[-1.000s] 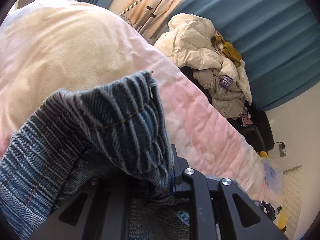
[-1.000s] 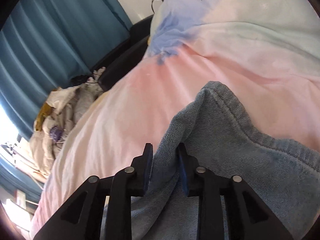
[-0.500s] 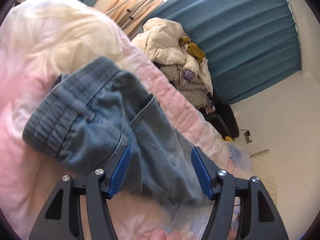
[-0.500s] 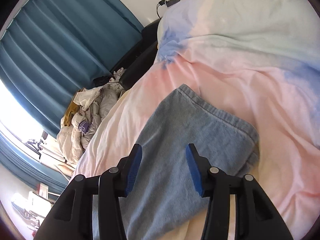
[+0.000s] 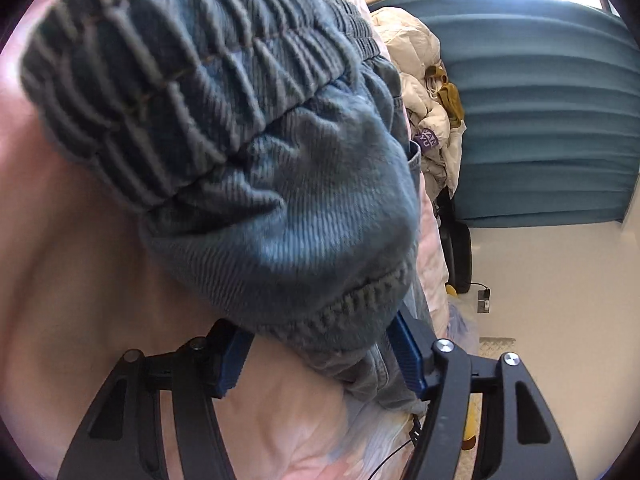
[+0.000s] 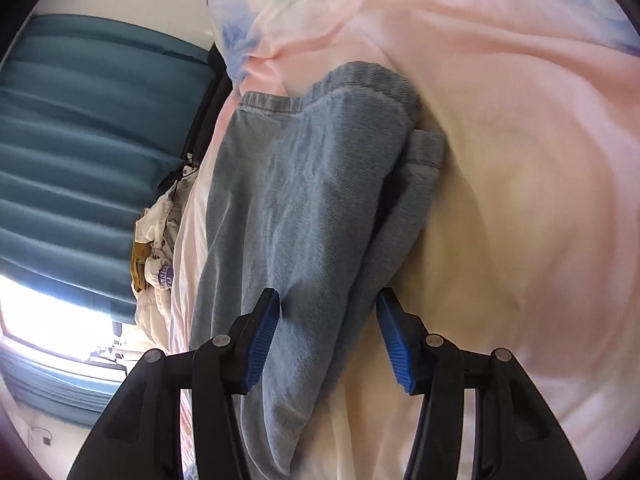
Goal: Fold clothes
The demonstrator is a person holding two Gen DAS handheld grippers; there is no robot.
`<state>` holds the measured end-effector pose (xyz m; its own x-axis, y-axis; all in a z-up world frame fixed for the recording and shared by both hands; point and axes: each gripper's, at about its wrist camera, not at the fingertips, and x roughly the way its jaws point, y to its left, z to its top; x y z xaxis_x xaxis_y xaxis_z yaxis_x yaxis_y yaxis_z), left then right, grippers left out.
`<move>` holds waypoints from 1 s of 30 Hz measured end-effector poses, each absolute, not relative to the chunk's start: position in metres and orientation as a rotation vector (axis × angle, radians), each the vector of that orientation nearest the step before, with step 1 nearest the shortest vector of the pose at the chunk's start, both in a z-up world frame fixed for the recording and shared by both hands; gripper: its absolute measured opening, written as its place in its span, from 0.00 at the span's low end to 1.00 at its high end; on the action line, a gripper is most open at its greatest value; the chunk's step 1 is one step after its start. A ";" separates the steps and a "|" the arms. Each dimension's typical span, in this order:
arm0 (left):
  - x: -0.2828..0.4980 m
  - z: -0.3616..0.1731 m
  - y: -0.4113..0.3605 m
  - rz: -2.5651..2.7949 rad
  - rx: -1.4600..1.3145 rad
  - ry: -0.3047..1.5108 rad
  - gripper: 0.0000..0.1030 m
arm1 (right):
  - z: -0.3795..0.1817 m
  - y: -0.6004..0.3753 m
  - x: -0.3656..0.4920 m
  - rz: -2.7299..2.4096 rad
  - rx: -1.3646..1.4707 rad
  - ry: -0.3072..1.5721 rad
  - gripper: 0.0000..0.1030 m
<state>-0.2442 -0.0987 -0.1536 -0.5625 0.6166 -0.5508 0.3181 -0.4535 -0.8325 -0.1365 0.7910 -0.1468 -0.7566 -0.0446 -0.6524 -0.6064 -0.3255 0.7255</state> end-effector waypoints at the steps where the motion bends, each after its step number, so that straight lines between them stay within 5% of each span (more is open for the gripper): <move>1: -0.249 -0.156 -0.098 2.129 -1.337 -1.513 0.63 | -0.147 0.791 -0.144 2.161 -0.835 1.519 0.50; 5: -0.262 -0.157 -0.096 2.171 -1.274 -1.491 0.61 | -0.146 0.787 -0.167 2.223 -0.836 1.372 0.49; 10: -0.262 -0.143 -0.096 2.233 -1.193 -1.485 0.24 | -0.133 0.766 -0.173 2.252 -0.790 1.123 0.19; 12: -0.258 -0.131 -0.096 2.238 -1.149 -1.469 0.19 | -0.124 0.762 -0.168 2.270 -0.754 1.097 0.11; 22: -0.204 -0.081 -0.143 2.220 -1.011 -1.518 0.10 | -0.011 0.722 -0.138 2.443 -0.649 0.975 0.06; 30: -0.135 -0.069 -0.184 2.262 -1.169 -1.393 0.10 | -0.015 0.694 -0.059 2.451 -0.672 1.064 0.06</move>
